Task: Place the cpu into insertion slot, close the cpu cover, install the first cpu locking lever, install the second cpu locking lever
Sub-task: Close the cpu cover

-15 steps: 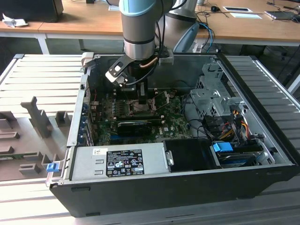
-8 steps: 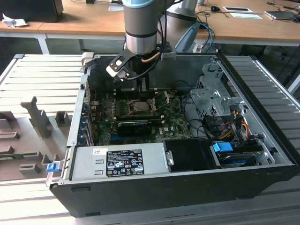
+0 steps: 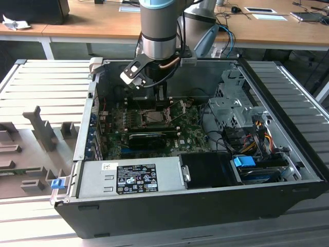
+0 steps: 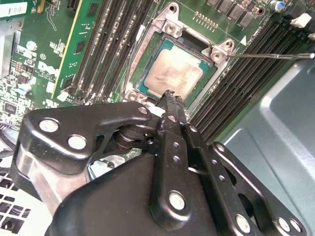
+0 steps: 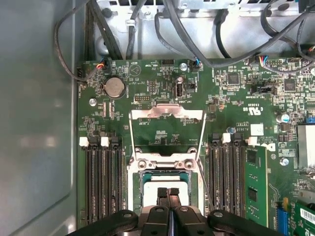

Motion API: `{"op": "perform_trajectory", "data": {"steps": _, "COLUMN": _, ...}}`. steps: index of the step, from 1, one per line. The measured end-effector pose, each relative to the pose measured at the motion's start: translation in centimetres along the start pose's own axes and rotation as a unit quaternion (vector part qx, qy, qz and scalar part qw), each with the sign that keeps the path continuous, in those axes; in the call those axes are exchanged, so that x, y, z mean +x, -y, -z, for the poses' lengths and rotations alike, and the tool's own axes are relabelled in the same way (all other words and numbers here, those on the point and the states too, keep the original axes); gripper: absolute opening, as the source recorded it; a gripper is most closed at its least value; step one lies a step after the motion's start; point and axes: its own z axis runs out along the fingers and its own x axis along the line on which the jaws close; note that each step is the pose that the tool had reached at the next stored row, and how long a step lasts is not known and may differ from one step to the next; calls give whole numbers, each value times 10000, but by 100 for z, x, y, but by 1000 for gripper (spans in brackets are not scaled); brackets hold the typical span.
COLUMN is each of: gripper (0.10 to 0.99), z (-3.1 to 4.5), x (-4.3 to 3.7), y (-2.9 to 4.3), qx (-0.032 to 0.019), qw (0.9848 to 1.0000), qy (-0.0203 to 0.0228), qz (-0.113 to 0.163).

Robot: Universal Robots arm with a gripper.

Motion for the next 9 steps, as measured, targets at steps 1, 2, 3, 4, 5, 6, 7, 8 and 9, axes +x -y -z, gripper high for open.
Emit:
{"op": "perform_trajectory", "data": {"steps": 1, "gripper": 106, "z": 0, "x": 0, "y": -2, "qx": 0, "qw": 10000, "qy": 0, "qz": 0}}
{"op": "perform_trajectory", "data": {"steps": 2, "gripper": 106, "z": 7, "x": 1, "y": -5, "qx": 2, "qw": 10000, "qy": 1, "qz": -1}}
{"op": "perform_trajectory", "data": {"steps": 3, "gripper": 106, "z": 19, "x": 1, "y": -6, "qx": 2, "qw": 10000, "qy": 0, "qz": -1}}
{"op": "perform_trajectory", "data": {"steps": 4, "gripper": 106, "z": 28, "x": 1, "y": -8, "qx": 2, "qw": 10000, "qy": 0, "qz": 0}}
{"op": "perform_trajectory", "data": {"steps": 5, "gripper": 106, "z": 30, "x": 1, "y": -14, "qx": 2, "qw": 10000, "qy": 0, "qz": 1}}
{"op": "perform_trajectory", "data": {"steps": 6, "gripper": 106, "z": 47, "x": 1, "y": -22, "qx": 4, "qw": 10000, "qy": 3, "qz": 0}}
{"op": "perform_trajectory", "data": {"steps": 7, "gripper": 106, "z": 74, "x": 2, "y": -29, "qx": 5, "qw": 10000, "qy": 4, "qz": 0}}
{"op": "perform_trajectory", "data": {"steps": 8, "gripper": 106, "z": 95, "x": 2, "y": -31, "qx": 6, "qw": 10000, "qy": 5, "qz": -1}}
{"op": "perform_trajectory", "data": {"steps": 9, "gripper": 106, "z": 115, "x": 3, "y": -32, "qx": 7, "qw": 10000, "qy": 5, "qz": -1}}
